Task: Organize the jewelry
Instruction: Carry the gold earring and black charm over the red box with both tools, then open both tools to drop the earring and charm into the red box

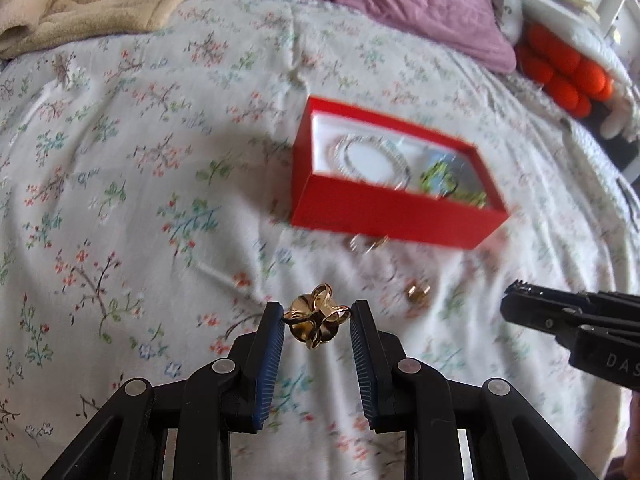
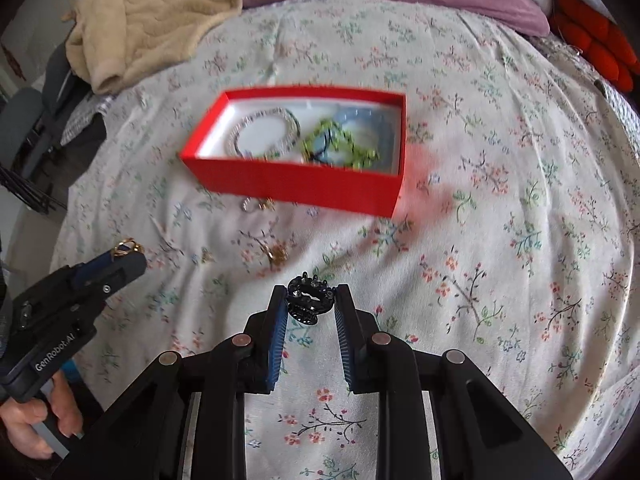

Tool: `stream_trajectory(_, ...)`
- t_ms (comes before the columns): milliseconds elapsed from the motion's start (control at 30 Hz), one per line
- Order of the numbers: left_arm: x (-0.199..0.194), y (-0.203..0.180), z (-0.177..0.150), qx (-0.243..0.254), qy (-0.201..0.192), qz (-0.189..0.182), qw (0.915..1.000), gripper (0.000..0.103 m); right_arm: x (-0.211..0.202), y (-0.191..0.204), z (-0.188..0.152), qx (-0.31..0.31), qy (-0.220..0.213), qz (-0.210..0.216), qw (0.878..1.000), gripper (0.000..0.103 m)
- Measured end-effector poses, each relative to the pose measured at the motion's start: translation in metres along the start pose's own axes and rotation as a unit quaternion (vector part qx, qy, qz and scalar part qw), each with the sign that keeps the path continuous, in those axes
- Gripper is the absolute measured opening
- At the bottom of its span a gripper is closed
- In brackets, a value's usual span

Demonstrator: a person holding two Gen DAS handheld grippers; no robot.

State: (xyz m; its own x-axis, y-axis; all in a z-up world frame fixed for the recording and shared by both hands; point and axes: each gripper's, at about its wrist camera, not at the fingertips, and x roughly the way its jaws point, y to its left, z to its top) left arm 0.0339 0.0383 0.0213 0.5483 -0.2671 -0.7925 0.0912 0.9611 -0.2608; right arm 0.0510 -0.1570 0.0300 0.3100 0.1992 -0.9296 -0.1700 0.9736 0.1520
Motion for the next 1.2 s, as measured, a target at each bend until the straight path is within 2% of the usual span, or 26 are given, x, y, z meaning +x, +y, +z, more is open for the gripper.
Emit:
stream_trajectory(200, -0.003, -0.015, 0.020, -0.005, -0.007, -0.010, 0.9999, 0.028, -0.022, -0.005, 0.017, 0.022, -0.026, 0.017, 0.999, 0.026)
stream_trajectory(433, 0.006, -0.034, 0.046, -0.001, 0.008, -0.019, 0.9998, 0.028, -0.031, -0.014, 0.042, 0.049, -0.041, 0.031, 0.997, 0.026)
stream_trajectory(600, 0.021, -0.045, 0.068, 0.009, 0.020, -0.022, 0.9995, 0.028, -0.020, -0.022, 0.057, 0.068, -0.035, 0.035, 0.996, 0.026)
stream_trajectory(733, 0.039, -0.044, 0.079, 0.016, 0.015, -0.023, 0.9995, 0.028, -0.008, -0.029, 0.068, 0.085, -0.028, 0.041, 0.995, 0.026)
stream_trajectory(867, 0.058, -0.039, 0.085, 0.016, 0.012, -0.019, 0.9996, 0.028, 0.003, -0.033, 0.079, 0.093, -0.030, 0.050, 0.994, 0.026)
stream_trajectory(1200, 0.086, -0.039, 0.095, 0.021, 0.016, -0.002, 0.9997, 0.028, 0.029, -0.042, 0.090, 0.106, -0.016, 0.038, 0.994, 0.026)
